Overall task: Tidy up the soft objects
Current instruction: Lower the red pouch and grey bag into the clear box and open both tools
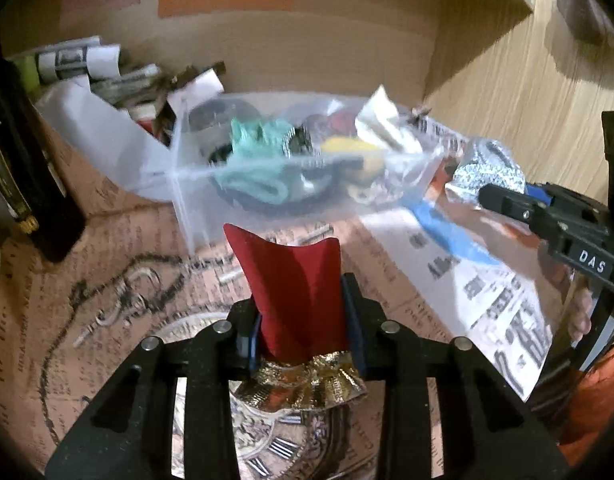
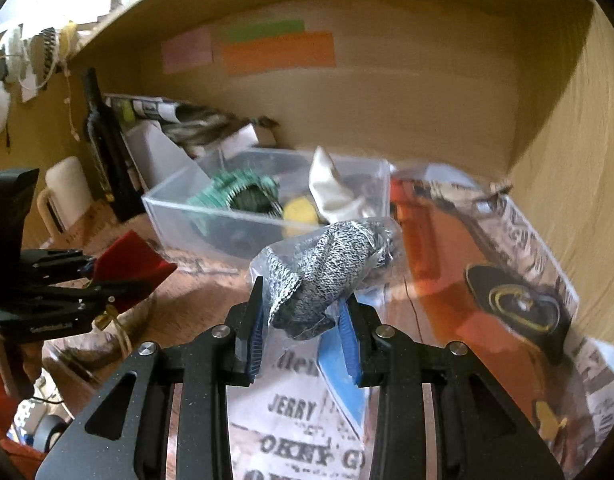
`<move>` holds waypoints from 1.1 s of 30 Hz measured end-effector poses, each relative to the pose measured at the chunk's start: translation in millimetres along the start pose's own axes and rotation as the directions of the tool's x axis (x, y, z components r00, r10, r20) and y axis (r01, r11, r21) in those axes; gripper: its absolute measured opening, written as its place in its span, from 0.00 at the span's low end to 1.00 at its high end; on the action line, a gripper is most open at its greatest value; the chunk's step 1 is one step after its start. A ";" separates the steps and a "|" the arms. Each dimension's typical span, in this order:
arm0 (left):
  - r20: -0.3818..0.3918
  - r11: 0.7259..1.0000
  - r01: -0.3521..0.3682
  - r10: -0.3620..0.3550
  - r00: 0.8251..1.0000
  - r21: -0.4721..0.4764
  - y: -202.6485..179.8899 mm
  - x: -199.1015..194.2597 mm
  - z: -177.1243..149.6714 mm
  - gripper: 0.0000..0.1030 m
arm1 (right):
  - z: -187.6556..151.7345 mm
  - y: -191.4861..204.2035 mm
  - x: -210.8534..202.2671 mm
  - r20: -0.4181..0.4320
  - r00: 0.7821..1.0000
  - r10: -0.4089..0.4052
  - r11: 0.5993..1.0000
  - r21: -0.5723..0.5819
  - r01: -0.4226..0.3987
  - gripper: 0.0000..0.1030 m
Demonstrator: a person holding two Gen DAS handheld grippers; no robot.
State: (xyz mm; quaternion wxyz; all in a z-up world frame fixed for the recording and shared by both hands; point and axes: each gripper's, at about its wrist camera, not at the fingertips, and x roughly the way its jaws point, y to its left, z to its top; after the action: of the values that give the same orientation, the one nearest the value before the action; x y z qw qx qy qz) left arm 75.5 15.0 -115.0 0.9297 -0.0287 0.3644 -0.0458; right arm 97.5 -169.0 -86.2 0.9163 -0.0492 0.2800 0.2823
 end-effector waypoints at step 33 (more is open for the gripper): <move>0.187 0.998 -0.035 0.046 0.981 -0.061 27.9 18.9 128.7 0.33 | 74.9 23.8 70.0 0.034 0.997 0.069 0.996 -0.057 -0.067 0.30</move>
State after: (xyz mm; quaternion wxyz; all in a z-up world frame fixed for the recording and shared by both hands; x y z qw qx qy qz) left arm 178.6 43.3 -35.9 0.9595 -0.0523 0.2766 -0.0136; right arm 168.7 -96.3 -59.7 0.9092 -0.0601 0.2571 0.3220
